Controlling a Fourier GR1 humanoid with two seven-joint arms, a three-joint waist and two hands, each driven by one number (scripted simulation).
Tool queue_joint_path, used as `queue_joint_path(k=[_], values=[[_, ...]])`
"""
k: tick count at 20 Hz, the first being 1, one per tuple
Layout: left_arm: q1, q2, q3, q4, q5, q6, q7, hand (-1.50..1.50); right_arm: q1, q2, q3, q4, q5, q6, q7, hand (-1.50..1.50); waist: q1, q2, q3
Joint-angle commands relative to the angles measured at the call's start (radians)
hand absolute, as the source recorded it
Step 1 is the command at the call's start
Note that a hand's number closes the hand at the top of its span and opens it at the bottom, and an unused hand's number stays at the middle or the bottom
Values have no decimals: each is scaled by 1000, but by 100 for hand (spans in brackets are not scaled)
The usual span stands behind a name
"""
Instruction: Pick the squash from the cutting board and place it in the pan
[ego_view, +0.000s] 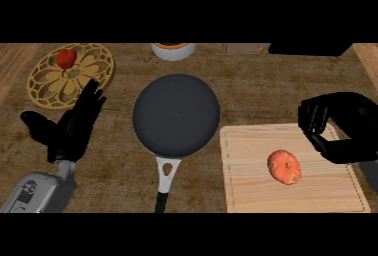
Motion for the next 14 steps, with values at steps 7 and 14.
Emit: queue_joint_path(k=[7, 14], values=[[-36, 25, 39, -30, 4, 9, 47, 0, -55, -263, -65, 292, 318, 231, -524, -150, -12, 9, 2], [-13, 22, 29, -63, -16, 12, 46, 0, -165, -308, 68, 295, 475, 114, -638, -150, 4, 5, -1]])
